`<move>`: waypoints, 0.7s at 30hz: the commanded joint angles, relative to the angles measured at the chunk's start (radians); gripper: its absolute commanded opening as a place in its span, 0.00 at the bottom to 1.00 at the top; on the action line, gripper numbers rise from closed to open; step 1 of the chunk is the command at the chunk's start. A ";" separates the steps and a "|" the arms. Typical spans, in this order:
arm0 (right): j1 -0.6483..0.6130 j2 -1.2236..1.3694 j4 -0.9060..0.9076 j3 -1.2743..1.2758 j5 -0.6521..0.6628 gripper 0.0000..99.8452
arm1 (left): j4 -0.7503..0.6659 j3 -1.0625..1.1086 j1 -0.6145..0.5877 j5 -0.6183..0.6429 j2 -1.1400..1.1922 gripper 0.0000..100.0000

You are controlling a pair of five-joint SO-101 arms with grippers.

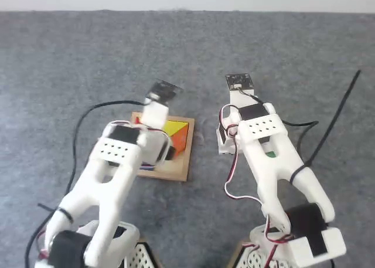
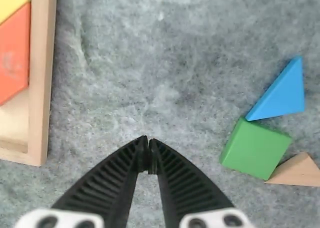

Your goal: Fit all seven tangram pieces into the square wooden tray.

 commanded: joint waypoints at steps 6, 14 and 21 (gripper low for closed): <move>0.008 0.002 -0.028 -0.038 0.017 0.01 | -0.081 -0.076 -0.006 0.133 0.169 0.21; 0.008 0.002 -0.028 -0.038 0.017 0.01 | -0.028 -0.188 0.002 0.133 0.356 0.13; 0.008 0.002 -0.028 -0.038 0.017 0.01 | 0.048 -0.194 0.048 0.061 0.359 0.13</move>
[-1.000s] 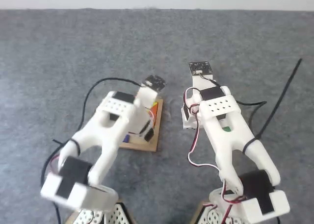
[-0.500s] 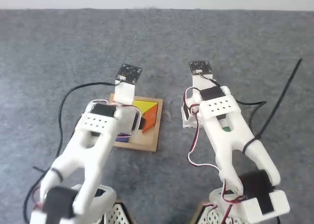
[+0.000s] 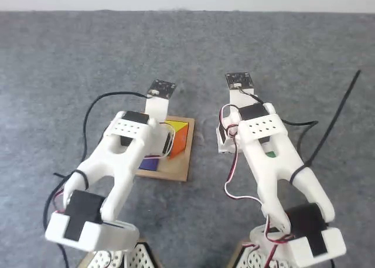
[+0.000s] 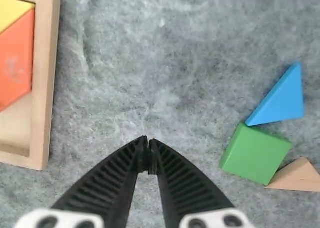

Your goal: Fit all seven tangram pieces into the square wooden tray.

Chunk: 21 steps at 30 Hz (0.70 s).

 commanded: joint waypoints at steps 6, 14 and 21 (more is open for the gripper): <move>0.008 0.002 -0.013 -0.038 0.014 0.01 | 0.077 -0.025 0.071 -0.094 0.000 0.13; 0.008 0.002 -0.013 -0.038 0.014 0.01 | 0.089 -0.025 0.072 -0.183 0.012 0.13; 0.008 0.002 -0.013 -0.038 0.014 0.01 | 0.155 -0.033 0.069 -0.489 0.012 0.14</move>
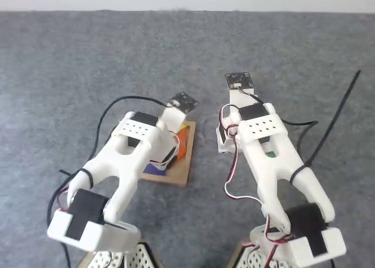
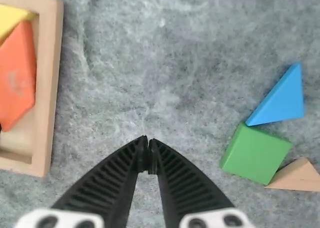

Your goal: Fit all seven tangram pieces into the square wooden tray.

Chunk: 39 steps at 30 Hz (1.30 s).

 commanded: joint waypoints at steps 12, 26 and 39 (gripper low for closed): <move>0.008 0.002 -0.013 -0.038 0.014 0.01 | 0.058 -0.025 0.003 -0.621 0.000 0.13; 0.010 0.002 -0.013 -0.038 0.014 0.01 | 0.255 -0.148 -0.064 -0.853 -0.009 0.13; 0.002 -0.021 -0.015 -0.038 0.055 0.01 | 0.488 -0.381 -0.210 -0.591 -0.164 0.02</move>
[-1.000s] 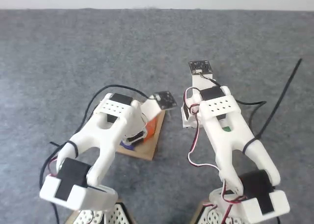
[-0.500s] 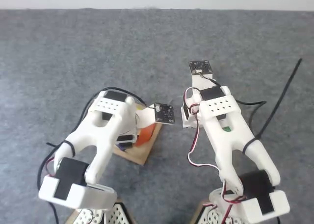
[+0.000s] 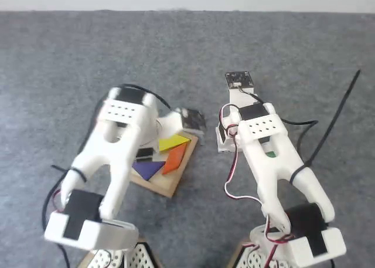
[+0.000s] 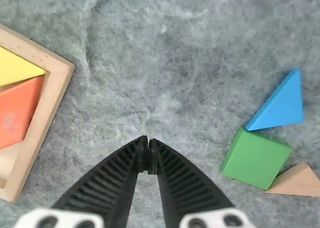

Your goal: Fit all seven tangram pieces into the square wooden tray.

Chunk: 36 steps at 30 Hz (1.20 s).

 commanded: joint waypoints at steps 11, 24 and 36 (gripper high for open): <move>-0.421 -0.027 -0.059 -0.046 0.094 0.01 | -0.345 0.216 -0.583 0.660 -0.259 0.02; -0.522 0.260 -0.199 -0.184 0.026 0.01 | -0.620 0.456 -0.545 0.772 -0.252 0.02; -0.410 0.311 -0.113 -0.304 -0.072 0.01 | -0.675 0.496 -0.534 0.772 -0.252 0.02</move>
